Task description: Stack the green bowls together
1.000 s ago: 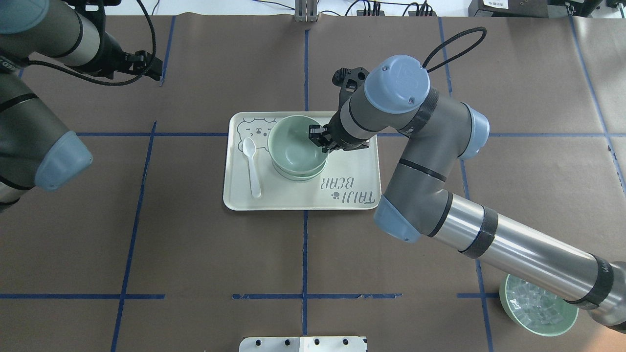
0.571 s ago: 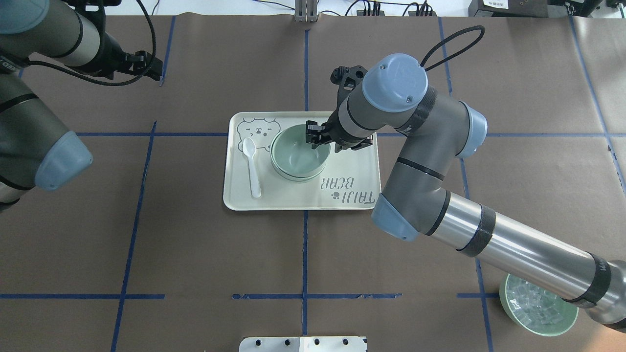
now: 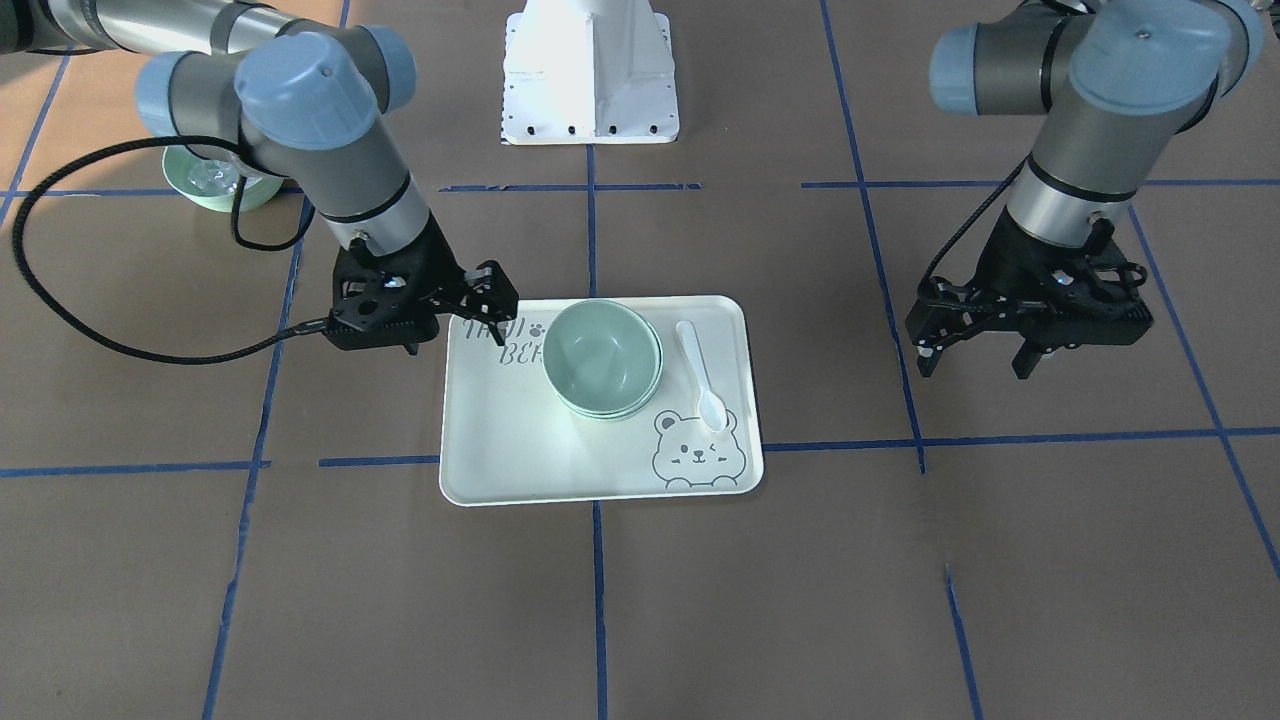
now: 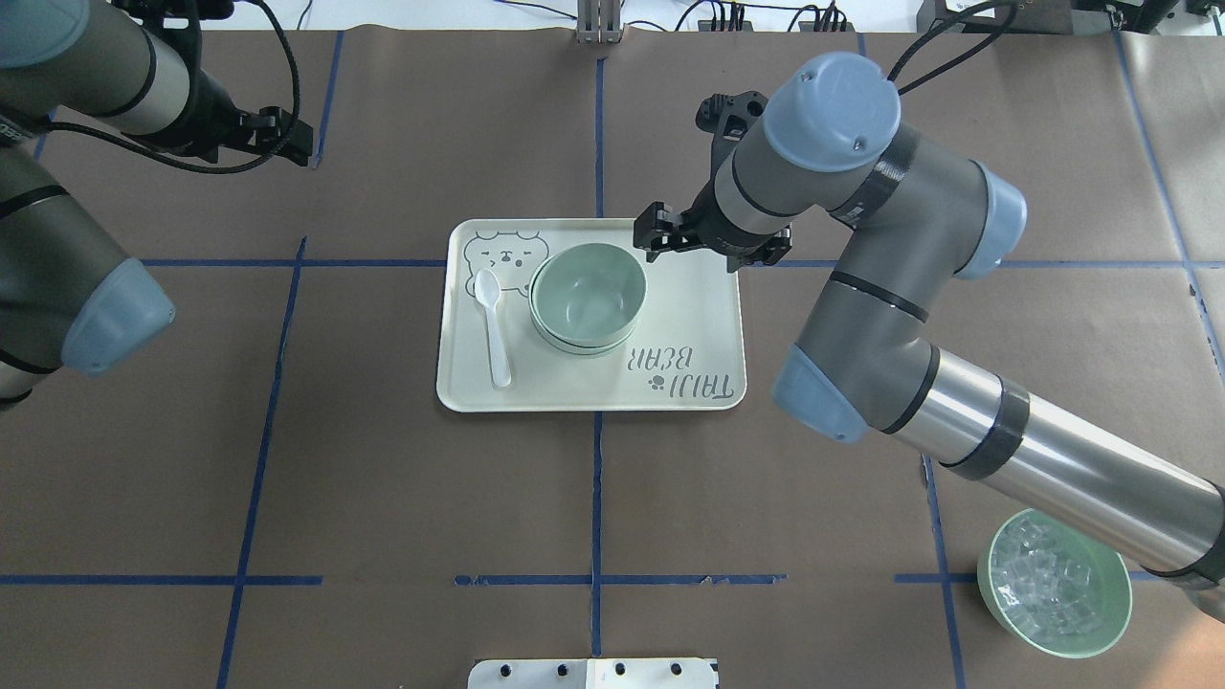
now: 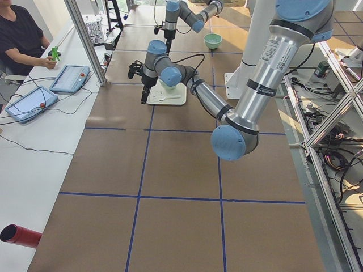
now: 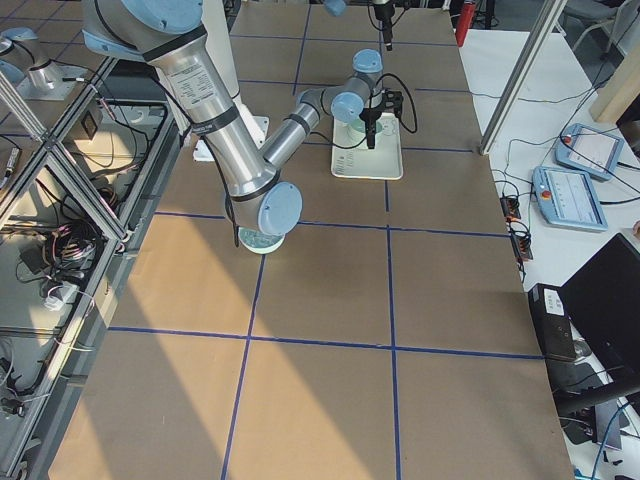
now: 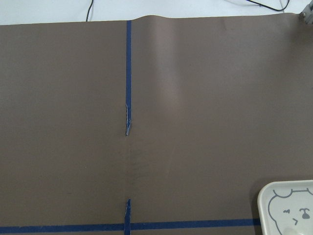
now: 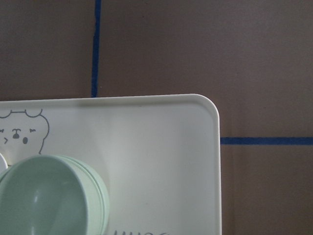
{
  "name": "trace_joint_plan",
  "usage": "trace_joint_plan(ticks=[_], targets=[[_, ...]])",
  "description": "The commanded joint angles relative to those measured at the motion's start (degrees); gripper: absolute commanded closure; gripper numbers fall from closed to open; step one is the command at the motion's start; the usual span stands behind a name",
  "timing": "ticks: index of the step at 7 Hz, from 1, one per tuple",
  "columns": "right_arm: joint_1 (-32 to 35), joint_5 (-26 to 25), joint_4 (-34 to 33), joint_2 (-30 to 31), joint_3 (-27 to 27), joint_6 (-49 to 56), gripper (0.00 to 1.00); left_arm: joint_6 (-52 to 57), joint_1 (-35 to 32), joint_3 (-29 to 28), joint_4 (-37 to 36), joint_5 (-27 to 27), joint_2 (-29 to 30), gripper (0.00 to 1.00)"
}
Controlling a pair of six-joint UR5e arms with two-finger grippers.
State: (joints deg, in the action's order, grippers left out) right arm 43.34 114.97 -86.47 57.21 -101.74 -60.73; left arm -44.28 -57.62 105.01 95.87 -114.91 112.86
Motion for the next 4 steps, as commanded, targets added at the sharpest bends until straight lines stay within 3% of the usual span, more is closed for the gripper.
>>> trace_joint_plan(ticks=[1, 4], targets=[[6.89, 4.96, -3.09, 8.84, -6.35, 12.60, 0.00, 12.93, -7.21, -0.07, -0.07, -5.92, -5.16, 0.00], [19.98, 12.01, -2.74, 20.97, -6.02, 35.52, 0.00, 27.04, -17.42, -2.08, -0.77, -12.61, -11.24, 0.00]])
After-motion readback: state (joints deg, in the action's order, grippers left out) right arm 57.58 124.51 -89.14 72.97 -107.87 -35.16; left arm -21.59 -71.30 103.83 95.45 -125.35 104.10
